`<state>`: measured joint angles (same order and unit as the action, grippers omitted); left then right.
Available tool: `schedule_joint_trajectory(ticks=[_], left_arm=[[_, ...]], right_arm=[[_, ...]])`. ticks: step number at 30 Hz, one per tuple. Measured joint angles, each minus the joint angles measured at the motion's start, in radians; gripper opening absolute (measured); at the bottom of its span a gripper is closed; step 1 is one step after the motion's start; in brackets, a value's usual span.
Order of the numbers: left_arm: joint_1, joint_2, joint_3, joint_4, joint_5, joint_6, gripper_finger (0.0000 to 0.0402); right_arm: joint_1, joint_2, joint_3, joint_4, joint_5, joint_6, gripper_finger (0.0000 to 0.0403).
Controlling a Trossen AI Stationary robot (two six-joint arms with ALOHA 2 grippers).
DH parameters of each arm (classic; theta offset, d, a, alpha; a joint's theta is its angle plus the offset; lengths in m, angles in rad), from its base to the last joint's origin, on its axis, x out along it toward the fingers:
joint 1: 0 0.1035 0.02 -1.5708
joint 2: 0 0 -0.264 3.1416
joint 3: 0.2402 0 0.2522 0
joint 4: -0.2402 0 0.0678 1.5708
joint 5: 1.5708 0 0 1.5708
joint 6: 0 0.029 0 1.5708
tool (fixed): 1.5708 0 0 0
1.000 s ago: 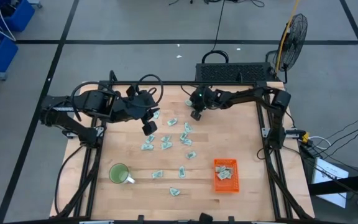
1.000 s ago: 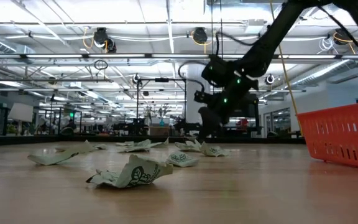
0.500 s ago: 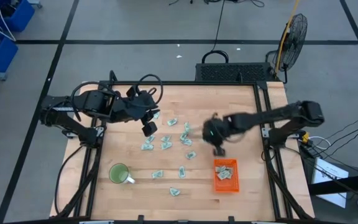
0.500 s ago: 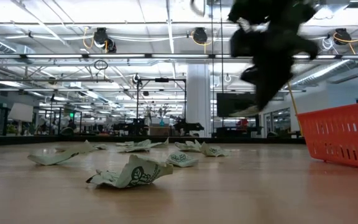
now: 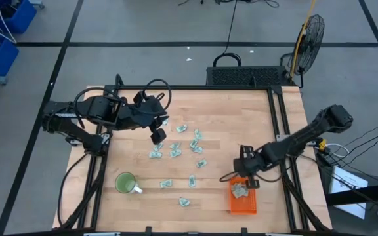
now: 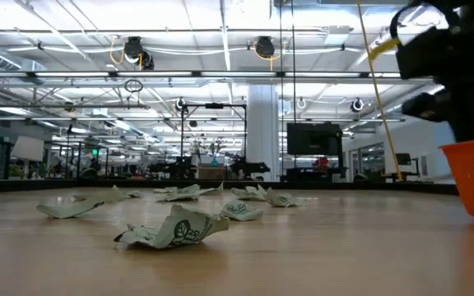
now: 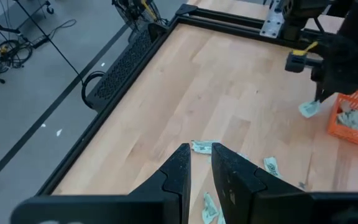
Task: Pick and place Stevia / Truvia into bins
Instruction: Put the stevia packet into the orange basket
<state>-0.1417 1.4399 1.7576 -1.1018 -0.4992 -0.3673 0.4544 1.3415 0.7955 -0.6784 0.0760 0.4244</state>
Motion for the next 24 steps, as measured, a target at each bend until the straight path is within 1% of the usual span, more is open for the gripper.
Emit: schedule_joint_trajectory(ticks=[2, 4, 5, 9, 11, 13, 16, 19, 24], left_arm=[[0.000, 0.000, 0.000, 0.002, -0.007, -0.002, 0.0072], [0.000, 0.000, 0.000, 0.002, -0.007, -0.010, 0.0072], [0.000, 0.000, 0.000, 0.002, -0.007, -0.014, 0.0072], [0.000, 0.000, 0.000, 0.001, -0.005, -0.029, 0.0072], [0.000, 0.000, 0.000, 0.000, -0.002, -0.028, 0.0072], [0.000, 0.000, 0.000, 0.000, -0.002, -0.025, 0.0072], [0.000, 0.000, 0.000, 0.000, -0.002, -0.024, 0.0072], [0.000, 0.000, 0.000, -0.001, -0.002, -0.027, 0.0072], [0.000, 0.000, 0.000, -0.001, -0.001, -0.029, 0.0072]], right_arm=[[0.005, -0.007, 0.020, -0.023, 0.090, 0.009, 0.0009], [0.004, -0.026, 0.044, -0.046, 0.103, 0.000, 0.0008], [0.007, -0.039, 0.054, -0.045, 0.090, -0.005, 0.0008], [0.056, -0.105, 0.077, -0.012, -0.024, -0.009, 0.0008], [0.092, -0.142, 0.078, 0.015, -0.118, -0.008, 0.0008], [0.135, -0.160, 0.078, 0.051, -0.178, -0.009, 0.0008], [0.194, -0.148, 0.051, 0.124, -0.183, 0.000, 0.0008], [0.225, -0.085, -0.003, 0.187, -0.187, 0.057, 0.0010], [0.235, -0.008, -0.017, 0.185, -0.182, 0.083, 0.0028]])
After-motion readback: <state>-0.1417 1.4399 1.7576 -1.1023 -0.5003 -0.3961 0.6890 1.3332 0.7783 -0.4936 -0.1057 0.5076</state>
